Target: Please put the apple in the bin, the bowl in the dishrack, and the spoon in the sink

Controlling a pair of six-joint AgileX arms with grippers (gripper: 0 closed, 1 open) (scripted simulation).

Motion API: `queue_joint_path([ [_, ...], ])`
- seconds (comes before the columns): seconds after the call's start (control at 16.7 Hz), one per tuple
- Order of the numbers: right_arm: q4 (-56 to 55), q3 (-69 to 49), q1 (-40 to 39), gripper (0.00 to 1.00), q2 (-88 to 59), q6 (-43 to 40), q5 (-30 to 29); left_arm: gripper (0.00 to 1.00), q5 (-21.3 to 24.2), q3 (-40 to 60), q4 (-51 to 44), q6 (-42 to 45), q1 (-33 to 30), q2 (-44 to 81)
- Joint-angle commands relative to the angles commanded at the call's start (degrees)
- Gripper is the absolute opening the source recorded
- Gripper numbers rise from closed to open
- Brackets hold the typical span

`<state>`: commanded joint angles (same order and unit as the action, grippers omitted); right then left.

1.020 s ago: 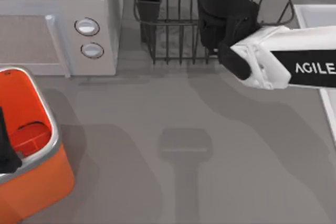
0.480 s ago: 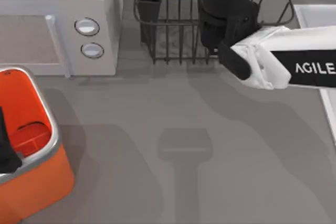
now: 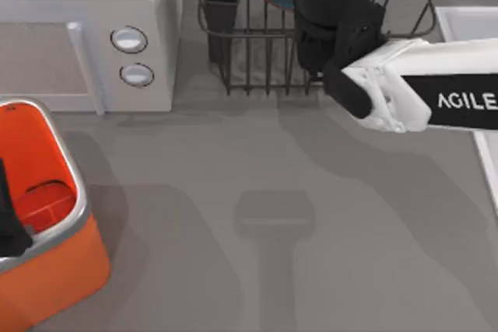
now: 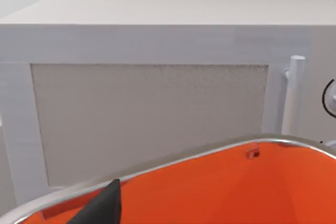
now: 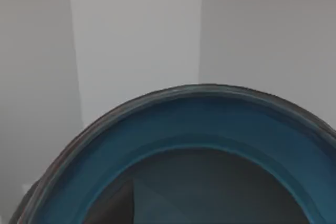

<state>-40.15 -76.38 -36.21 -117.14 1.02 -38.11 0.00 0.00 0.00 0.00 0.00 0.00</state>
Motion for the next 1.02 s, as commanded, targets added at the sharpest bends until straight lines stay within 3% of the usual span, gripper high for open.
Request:
queue_joint_path([
  [0.54, 1.0, 1.93, 0.8, 1.0, 2.96, -0.06, 0.96, 1.0, 0.0, 0.0, 0.0, 0.0, 0.0, 0.0],
  [1.02, 8.38, 15.73, 7.09, 1.0, 23.3, 0.03, 7.77, 1.0, 0.0, 0.0, 0.0, 0.0, 0.0, 0.0],
])
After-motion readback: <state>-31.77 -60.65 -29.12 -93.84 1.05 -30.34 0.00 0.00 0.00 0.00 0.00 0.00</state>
